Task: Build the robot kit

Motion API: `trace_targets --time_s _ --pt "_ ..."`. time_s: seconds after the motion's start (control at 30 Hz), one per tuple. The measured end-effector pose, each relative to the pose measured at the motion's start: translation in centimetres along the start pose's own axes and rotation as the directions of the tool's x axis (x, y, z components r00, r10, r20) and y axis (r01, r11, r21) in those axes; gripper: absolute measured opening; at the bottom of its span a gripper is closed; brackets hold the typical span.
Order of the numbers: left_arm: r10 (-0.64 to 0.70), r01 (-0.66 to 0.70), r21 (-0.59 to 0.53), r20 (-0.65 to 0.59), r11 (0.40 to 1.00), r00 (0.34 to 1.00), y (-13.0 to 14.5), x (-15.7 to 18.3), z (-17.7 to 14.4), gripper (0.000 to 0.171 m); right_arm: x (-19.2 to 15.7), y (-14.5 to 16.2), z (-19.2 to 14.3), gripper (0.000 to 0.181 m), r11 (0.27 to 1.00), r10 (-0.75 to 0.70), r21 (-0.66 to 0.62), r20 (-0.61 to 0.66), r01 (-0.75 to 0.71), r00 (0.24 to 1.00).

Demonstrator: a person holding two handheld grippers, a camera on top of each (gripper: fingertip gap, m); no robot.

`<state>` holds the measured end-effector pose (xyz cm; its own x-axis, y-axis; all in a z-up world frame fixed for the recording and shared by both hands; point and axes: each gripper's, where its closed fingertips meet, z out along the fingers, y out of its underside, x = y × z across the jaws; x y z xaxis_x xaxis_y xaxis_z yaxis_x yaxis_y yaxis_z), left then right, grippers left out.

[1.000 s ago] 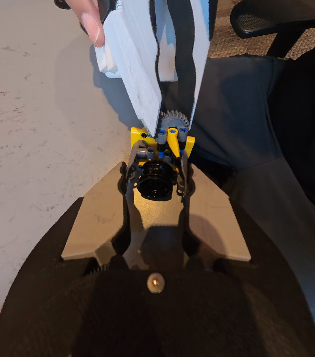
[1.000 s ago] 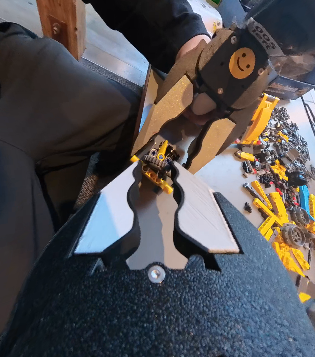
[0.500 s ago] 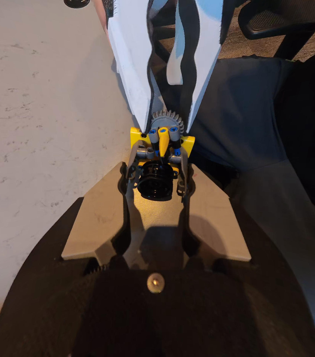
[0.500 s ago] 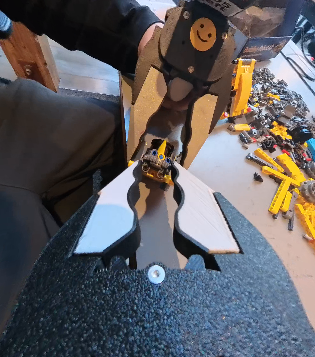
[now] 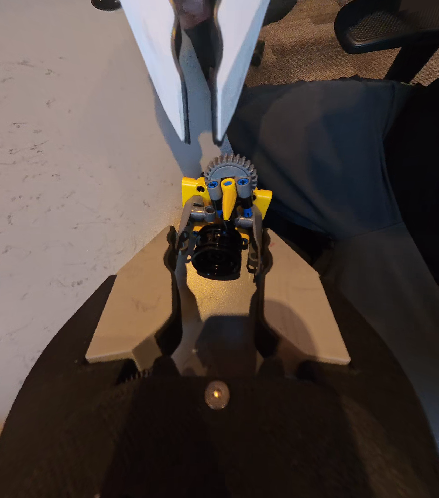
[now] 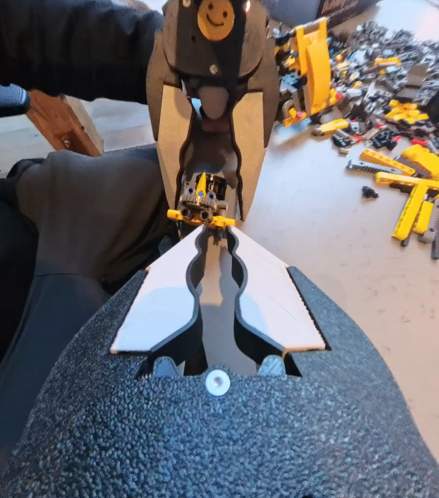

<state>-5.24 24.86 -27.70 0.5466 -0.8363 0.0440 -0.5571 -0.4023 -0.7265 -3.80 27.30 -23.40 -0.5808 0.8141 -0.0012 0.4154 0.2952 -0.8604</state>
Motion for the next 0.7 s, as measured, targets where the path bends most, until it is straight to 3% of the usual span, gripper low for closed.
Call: trace_targets --time_s 0.43,0.7 --pt "-0.005 0.005 -0.001 0.006 1.000 1.000 0.0 -0.1 0.0 0.063 -0.8 -0.6 0.9 0.004 0.996 -0.031 -0.084 0.039 0.034 0.999" --pt "-0.010 0.010 0.000 0.007 1.000 1.000 0.1 -0.1 0.0 0.062 -0.8 -0.6 1.1 0.001 0.995 0.068 -0.075 0.113 -0.060 0.991"
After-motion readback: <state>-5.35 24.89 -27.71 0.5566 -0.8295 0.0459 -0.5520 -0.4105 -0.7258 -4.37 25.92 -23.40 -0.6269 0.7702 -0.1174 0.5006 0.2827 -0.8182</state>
